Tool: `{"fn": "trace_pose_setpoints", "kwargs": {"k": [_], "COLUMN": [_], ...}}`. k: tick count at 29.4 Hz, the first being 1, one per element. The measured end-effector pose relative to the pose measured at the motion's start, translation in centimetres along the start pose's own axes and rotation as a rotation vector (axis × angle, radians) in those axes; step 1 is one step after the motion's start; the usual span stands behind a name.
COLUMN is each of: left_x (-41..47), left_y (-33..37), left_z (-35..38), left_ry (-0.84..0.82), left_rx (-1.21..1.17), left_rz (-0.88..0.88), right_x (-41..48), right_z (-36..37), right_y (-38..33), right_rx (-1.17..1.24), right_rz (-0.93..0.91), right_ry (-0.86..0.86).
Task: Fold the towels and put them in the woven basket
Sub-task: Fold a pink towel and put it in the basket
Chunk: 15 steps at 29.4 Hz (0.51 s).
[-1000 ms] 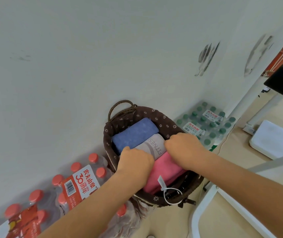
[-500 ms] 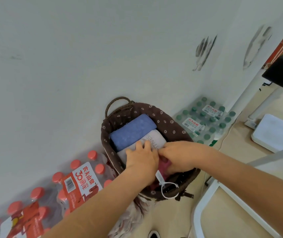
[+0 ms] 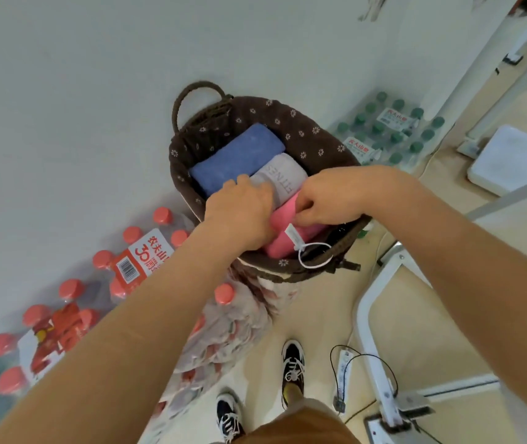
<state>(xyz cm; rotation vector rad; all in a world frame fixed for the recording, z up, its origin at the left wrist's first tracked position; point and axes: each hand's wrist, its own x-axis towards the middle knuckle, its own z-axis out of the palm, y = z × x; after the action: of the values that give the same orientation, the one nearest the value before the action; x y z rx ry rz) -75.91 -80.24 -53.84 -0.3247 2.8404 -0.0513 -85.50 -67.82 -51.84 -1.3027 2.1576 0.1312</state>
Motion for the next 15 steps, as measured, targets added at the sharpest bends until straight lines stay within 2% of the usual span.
{"fn": "trace_pose_setpoints", "kwargs": {"k": [2,4,7,10,12,13,15], "left_x": [-0.4,-2.1,-5.4,-11.9,-17.4,-20.4,-23.4], "left_y": [-0.6,-1.7,-3.0,-4.9,-6.9,-8.2,-9.2], "left_z": [-0.4,-0.2,-0.8,-0.6,1.3,2.9,6.5], "left_ry": [0.066,0.216,0.438,0.547,0.505,0.460,0.369], "left_rx": [-0.043,-0.162,-0.438,-0.758,-0.874,-0.835,-0.742], "left_rz": [0.043,0.110,0.135,0.129,0.214,0.283,0.322], "right_x": [-0.6,-1.9,-4.7,-9.1,-11.4,-12.3,-13.0], "right_z": [-0.1,0.5,0.8,2.5,5.6,7.9,11.5], "right_y": [0.0,-0.9,-2.5,-7.4,-13.2,-17.0,-21.7], "right_rx": [0.027,0.130,0.353,0.509,0.549,0.587,0.706], "right_rz": [0.031,0.080,0.165,0.276,0.328,0.349,0.343], "right_ry": [0.124,0.390,0.732,1.063,1.154,1.159,1.036]}}
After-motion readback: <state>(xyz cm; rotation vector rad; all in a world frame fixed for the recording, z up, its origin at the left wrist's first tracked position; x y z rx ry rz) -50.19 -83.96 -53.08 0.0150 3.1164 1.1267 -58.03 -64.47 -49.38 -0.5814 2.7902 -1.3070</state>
